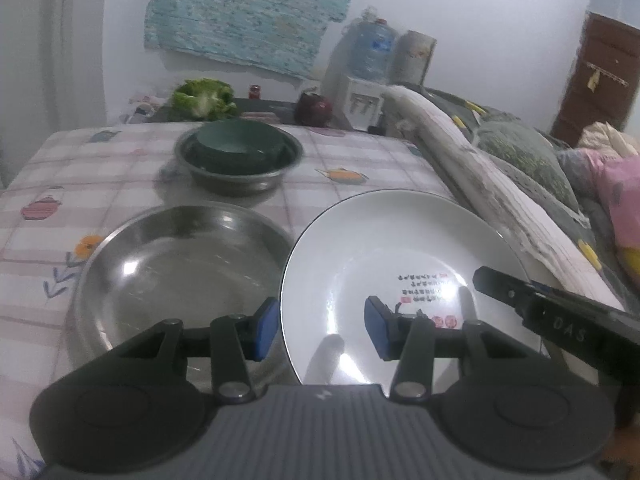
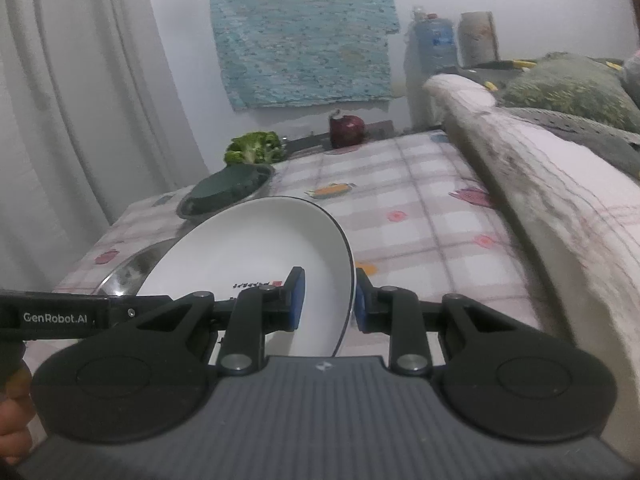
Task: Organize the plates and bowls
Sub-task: 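Carry the white plate over the steel basin with both grippers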
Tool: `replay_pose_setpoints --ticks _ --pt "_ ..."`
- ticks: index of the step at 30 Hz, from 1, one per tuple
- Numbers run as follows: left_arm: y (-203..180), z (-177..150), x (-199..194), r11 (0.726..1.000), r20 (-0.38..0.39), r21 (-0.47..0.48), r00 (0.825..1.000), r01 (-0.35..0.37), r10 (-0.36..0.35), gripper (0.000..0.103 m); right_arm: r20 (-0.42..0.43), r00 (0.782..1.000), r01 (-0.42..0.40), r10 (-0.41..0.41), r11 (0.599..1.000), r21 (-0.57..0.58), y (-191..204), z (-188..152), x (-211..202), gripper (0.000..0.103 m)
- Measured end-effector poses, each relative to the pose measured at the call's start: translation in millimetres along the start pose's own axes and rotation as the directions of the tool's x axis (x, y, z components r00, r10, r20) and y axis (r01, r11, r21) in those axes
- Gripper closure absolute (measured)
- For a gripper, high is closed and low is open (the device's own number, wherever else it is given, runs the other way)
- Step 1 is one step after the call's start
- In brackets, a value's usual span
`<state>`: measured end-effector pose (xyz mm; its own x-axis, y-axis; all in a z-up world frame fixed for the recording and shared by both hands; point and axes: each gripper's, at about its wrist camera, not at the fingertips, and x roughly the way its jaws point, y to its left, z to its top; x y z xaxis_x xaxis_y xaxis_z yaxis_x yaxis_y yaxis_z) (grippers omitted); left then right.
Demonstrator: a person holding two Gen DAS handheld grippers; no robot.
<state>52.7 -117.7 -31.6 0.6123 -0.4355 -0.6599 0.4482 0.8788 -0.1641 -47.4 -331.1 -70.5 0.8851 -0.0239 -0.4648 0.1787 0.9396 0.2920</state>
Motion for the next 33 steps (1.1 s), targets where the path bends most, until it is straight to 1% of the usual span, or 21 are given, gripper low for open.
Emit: replay_pose_setpoints --ticks 5,13,22,33 --pt "22 6 -4 0.999 0.011 -0.037 0.999 -0.036 0.036 0.056 -0.010 0.999 -0.039 0.039 0.999 -0.023 20 6 16 0.078" --pt "56 12 -4 0.992 0.011 -0.089 0.996 -0.083 0.085 0.056 -0.052 0.995 -0.086 0.083 0.995 -0.054 55 7 42 0.078" --pt "76 10 -2 0.990 0.000 -0.120 0.997 -0.077 0.078 0.056 -0.077 0.994 -0.081 0.075 0.994 -0.073 78 9 54 0.078" --pt "91 8 -1 0.987 -0.014 -0.146 0.998 -0.064 0.063 0.056 -0.100 0.994 -0.063 0.054 0.994 -0.088 90 12 61 0.078"
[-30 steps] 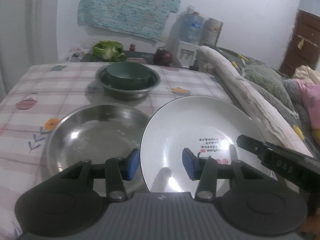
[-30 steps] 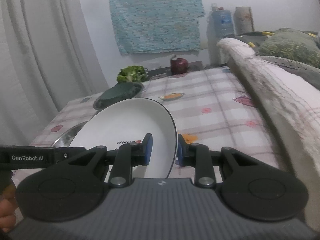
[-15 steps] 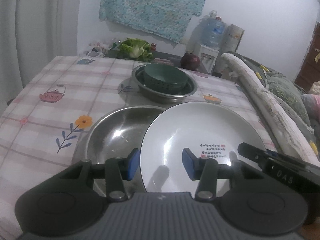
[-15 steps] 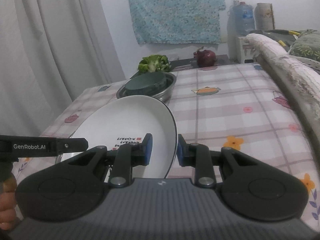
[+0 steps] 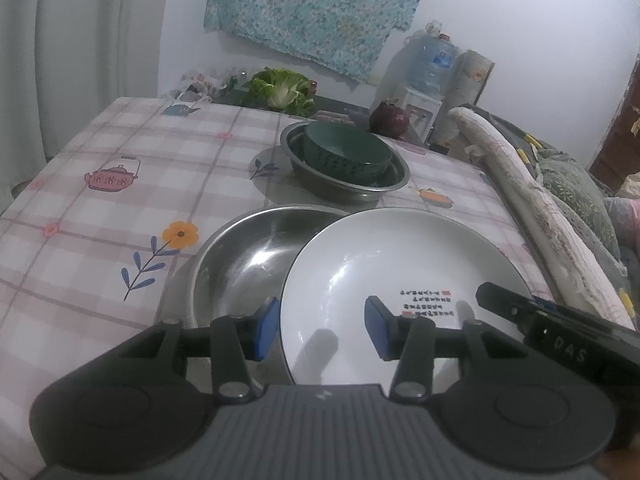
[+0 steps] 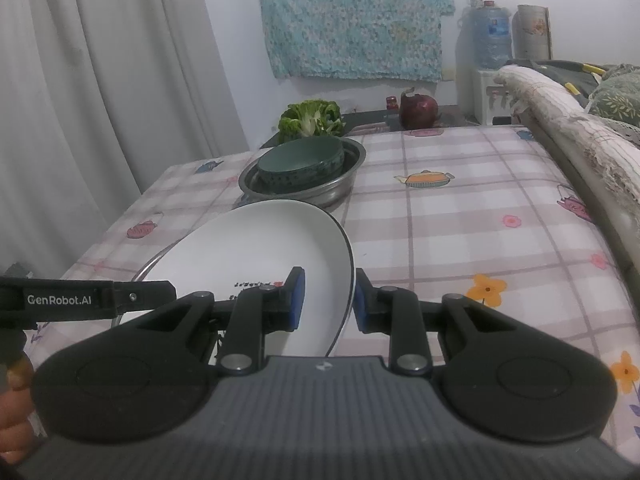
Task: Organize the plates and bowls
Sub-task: 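Carry the white plate over the steel basin with both grippers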
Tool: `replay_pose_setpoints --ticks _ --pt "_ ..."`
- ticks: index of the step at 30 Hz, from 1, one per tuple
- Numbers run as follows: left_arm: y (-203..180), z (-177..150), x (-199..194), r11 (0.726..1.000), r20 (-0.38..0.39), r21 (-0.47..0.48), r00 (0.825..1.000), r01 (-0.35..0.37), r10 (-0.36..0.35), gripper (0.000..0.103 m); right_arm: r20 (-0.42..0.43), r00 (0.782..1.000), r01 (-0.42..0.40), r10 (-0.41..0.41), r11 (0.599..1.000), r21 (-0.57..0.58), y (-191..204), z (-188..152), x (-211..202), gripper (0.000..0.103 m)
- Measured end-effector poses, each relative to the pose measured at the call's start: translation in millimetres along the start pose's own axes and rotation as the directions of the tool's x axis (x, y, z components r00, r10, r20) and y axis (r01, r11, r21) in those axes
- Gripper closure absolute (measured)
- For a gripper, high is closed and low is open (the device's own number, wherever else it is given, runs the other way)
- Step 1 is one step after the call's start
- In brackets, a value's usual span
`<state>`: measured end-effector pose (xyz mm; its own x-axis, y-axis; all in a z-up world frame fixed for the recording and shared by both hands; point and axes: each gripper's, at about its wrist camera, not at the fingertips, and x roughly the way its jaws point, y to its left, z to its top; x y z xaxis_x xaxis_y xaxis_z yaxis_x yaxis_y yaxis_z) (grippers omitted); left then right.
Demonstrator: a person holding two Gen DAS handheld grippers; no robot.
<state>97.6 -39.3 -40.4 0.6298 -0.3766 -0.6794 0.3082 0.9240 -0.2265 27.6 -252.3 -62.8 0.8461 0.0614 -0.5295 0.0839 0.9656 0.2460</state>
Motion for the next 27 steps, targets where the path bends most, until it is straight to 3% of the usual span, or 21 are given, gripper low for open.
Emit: replay_pose_setpoints --ticks 18,27 --pt "20 1 10 1.000 -0.027 -0.016 0.999 -0.024 0.024 0.055 -0.056 0.998 0.009 -0.009 1.000 -0.005 12 3 19 0.079" --pt "10 7 -18 0.996 0.107 0.087 0.994 -0.037 0.028 0.053 -0.032 0.999 0.006 -0.007 1.000 -0.024 22 9 21 0.079"
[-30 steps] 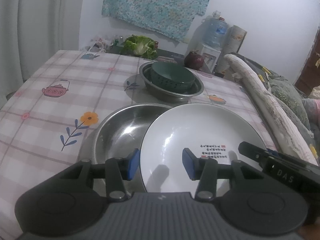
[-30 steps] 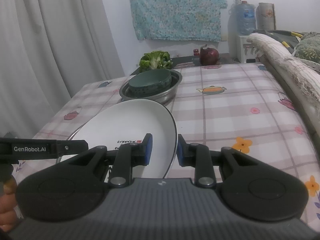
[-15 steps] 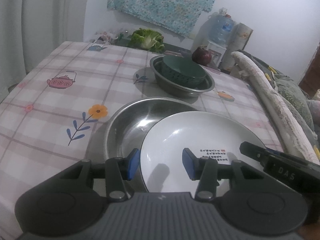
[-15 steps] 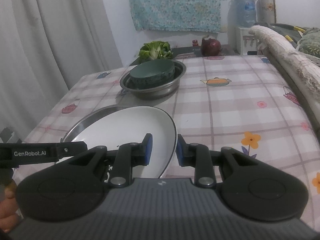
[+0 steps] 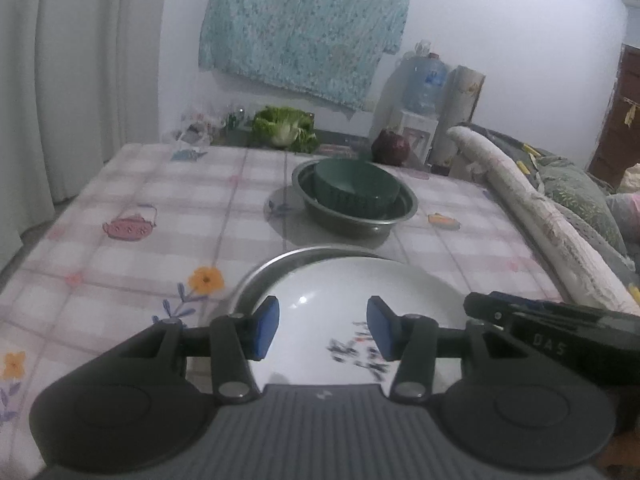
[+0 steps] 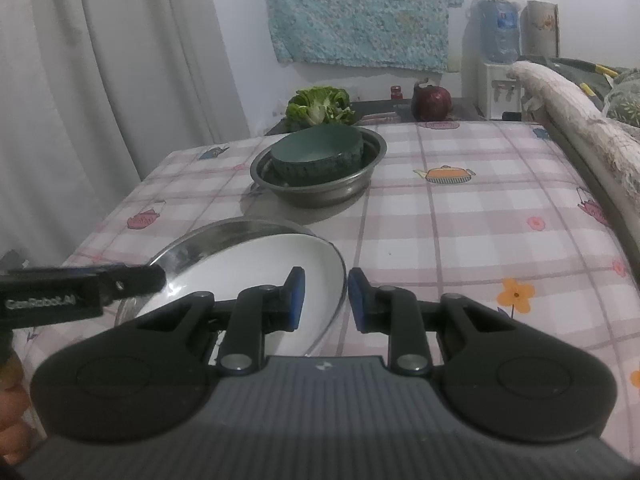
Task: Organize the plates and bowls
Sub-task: 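Carry the white plate over the steel basin with both grippers, then lower the white plate into the steel basin and open both grippers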
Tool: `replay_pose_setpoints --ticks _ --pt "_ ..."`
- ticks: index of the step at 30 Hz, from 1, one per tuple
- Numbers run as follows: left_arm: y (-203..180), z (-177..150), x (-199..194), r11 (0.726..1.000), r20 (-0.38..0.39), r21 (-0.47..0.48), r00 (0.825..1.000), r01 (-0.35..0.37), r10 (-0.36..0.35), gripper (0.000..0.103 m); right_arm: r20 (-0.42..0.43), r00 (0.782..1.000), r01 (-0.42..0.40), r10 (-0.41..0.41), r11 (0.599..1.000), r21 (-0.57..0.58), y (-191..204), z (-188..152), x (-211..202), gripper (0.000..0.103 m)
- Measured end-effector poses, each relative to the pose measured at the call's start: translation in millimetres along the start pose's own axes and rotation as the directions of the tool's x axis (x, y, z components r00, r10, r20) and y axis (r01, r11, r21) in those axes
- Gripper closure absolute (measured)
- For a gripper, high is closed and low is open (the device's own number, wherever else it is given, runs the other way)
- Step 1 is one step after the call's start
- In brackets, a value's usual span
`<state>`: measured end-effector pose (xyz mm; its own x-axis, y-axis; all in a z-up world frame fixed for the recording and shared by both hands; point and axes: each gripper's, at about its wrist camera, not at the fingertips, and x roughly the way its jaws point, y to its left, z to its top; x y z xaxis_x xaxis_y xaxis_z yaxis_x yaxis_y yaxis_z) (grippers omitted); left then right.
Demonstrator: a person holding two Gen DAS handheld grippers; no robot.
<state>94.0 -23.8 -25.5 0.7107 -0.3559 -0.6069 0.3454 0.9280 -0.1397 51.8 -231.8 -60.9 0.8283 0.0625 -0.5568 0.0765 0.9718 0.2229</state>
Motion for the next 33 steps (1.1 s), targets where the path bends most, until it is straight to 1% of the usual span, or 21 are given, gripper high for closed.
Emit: replay_pose_setpoints --ticks 5,9,12,14,16,18,22,23,24,27,30,33 --pt "9 -1 -3 1.000 0.003 0.006 1.000 -0.025 0.025 0.049 0.012 1.000 0.015 -0.016 1.000 0.022 -2 -2 -4 0.079" --pt "20 -2 2 0.999 -0.011 0.017 0.999 -0.051 0.051 0.043 0.007 1.000 0.018 -0.018 0.997 0.076 -9 -9 -5 0.075" --pt "32 0 14 0.997 -0.051 0.001 0.996 -0.076 0.076 0.042 0.003 1.000 0.008 -0.009 0.993 0.117 -13 -14 -3 0.072" --pt "42 3 27 0.996 -0.093 -0.021 0.992 -0.087 0.085 0.041 -0.007 1.000 -0.001 0.002 0.990 0.138 -14 -16 3 0.072" --pt "49 5 40 0.995 -0.136 -0.037 0.987 -0.087 0.082 0.041 -0.017 1.000 -0.013 0.016 0.987 0.160 -17 -18 8 0.072" --pt "53 7 53 0.997 -0.163 -0.043 0.985 -0.070 0.062 0.042 -0.033 0.999 -0.024 0.030 0.984 0.176 -19 -18 17 0.072" --pt "50 8 68 0.998 -0.192 -0.041 0.980 -0.054 0.045 0.045 -0.076 0.994 -0.056 0.073 0.977 0.207 -23 -17 35 0.072" --pt "47 8 70 0.998 -0.197 -0.042 0.980 -0.045 0.036 0.049 -0.089 0.993 -0.060 0.081 0.975 0.212 -23 -17 40 0.072" --pt "45 8 71 0.999 -0.198 -0.042 0.980 -0.034 0.025 0.050 -0.101 0.991 -0.067 0.091 0.973 0.220 -24 -18 44 0.072" --pt "36 8 73 0.998 -0.197 -0.010 0.978 -0.068 0.064 0.049 -0.117 0.983 -0.108 0.140 0.963 0.246 -27 -19 50 0.073" --pt "32 7 72 0.998 -0.202 -0.016 0.977 -0.068 0.064 0.048 -0.106 0.978 -0.149 0.180 0.958 0.246 -27 -20 48 0.074" --pt "26 7 71 0.998 -0.211 -0.018 0.976 -0.059 0.054 0.048 -0.105 0.980 -0.139 0.166 0.963 0.230 -28 -20 43 0.073"
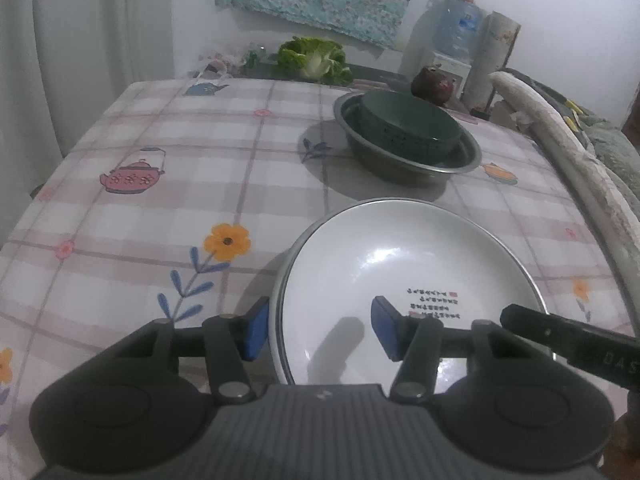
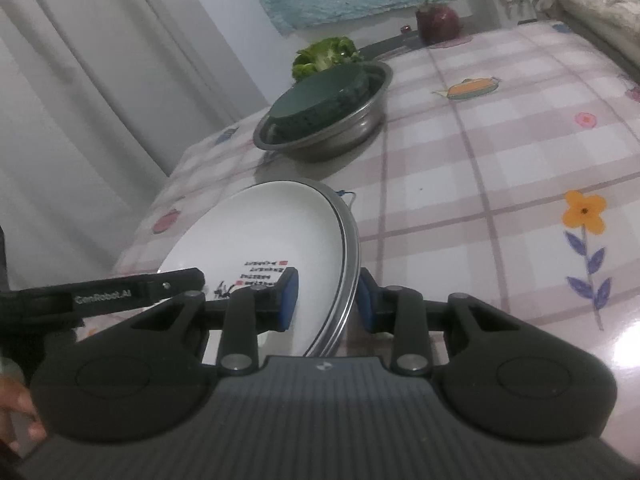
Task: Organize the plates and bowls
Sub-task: 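Lower the white plate into the steel basin and open both grippers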
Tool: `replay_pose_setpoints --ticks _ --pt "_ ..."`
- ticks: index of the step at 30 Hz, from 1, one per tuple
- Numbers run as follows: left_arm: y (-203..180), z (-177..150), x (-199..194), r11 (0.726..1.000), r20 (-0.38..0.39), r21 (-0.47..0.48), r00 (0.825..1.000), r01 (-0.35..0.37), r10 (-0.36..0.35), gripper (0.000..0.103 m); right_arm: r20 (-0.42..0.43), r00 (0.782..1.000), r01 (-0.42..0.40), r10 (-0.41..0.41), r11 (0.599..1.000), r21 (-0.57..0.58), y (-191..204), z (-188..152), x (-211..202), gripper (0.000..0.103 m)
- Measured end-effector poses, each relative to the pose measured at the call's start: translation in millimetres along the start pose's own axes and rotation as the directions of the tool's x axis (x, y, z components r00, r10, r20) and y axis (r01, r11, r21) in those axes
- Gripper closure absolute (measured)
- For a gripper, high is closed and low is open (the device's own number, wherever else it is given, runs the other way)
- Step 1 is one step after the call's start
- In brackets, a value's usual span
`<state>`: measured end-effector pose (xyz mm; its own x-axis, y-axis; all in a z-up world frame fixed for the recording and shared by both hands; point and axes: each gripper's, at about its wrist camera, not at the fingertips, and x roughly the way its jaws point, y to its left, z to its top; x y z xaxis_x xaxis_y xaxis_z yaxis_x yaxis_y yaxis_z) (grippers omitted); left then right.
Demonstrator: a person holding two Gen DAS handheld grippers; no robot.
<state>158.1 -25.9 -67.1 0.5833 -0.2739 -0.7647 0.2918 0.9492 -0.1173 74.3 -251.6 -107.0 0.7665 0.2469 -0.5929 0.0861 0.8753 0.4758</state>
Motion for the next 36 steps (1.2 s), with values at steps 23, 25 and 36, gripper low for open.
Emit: replay_pose_setpoints --ticks 23,25,36 --pt "-45 -13 -14 0.994 0.003 0.081 0.997 0.072 -0.073 0.037 0.066 0.987 0.145 -0.146 0.989 0.022 -30 -5 -59 0.016" --pt "-43 -13 -20 0.995 0.009 0.074 0.997 0.071 -0.072 0.035 0.081 0.985 0.155 -0.155 0.988 0.007 -28 -4 -66 0.009" --pt "-38 -12 -61 0.999 0.062 0.042 0.998 0.031 -0.034 0.027 0.163 0.931 0.355 -0.327 0.915 -0.192 5 -1 -103 0.001"
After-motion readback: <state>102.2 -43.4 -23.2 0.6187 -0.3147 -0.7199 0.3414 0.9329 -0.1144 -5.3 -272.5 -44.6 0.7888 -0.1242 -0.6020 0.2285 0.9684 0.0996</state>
